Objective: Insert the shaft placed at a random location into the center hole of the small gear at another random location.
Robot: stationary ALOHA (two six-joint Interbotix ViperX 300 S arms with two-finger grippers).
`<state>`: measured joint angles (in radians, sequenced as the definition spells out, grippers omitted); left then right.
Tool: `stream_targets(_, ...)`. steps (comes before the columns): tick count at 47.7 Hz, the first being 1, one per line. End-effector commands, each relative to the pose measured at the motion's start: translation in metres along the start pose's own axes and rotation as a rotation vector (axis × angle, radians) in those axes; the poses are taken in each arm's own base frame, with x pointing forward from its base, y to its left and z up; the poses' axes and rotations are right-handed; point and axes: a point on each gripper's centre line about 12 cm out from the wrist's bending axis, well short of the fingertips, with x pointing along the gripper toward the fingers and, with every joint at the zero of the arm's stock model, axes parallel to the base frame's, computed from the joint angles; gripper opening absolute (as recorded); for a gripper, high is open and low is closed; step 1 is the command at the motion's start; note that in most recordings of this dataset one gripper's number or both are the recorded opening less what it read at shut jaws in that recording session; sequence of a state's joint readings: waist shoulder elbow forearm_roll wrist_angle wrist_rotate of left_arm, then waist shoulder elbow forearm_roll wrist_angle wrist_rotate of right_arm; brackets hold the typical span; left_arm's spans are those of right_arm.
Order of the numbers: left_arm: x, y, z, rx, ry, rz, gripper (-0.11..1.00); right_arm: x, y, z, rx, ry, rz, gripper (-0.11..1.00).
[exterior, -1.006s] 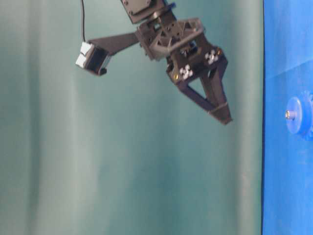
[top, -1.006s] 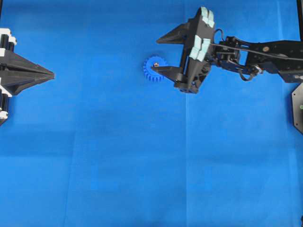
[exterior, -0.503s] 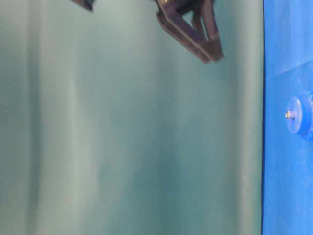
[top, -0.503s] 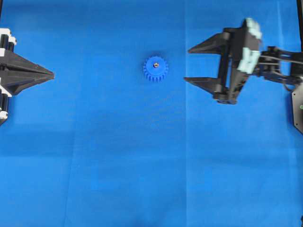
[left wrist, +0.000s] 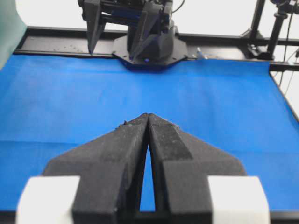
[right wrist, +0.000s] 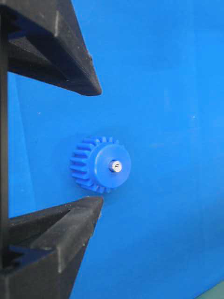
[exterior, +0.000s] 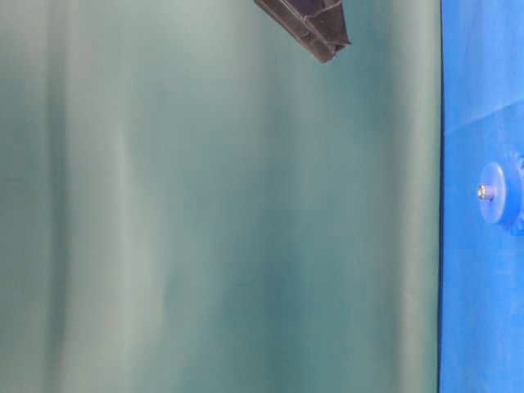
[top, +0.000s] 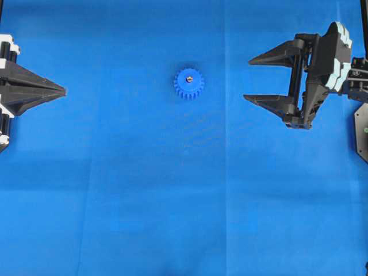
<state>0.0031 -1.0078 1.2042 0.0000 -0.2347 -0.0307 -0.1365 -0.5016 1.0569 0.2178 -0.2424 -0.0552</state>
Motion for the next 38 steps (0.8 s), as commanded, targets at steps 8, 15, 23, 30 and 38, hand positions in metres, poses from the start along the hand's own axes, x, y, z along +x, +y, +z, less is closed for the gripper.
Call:
stream_targets(8,0.0012,0.0001,0.0028,0.002,-0.008,0.001,0.0,-0.0001,0.0012,0.0057,0.002,-0.018,0.004,0.74)
stream_targets(15,0.0012,-0.0001,0.0028,0.0,-0.008,-0.001,0.0,-0.0001,0.0012,0.0057,0.002,-0.018,0.004,0.74)
stream_targets(23,0.0012,0.0002,0.0024,0.0,-0.005,0.001,0.0,0.0002,0.0012,0.0053,0.0,-0.016,0.003,0.74)
stream_targets(30,0.0012,0.0001,0.0021,0.002,-0.002,0.001,0.0,0.0003,0.0013,0.006,0.0,-0.018,0.004,0.74)
stream_targets(38,0.0012,-0.0001,0.0015,0.001,0.003,0.0,0.0,0.0003,0.0013,0.006,0.0,-0.018,0.004,0.74)
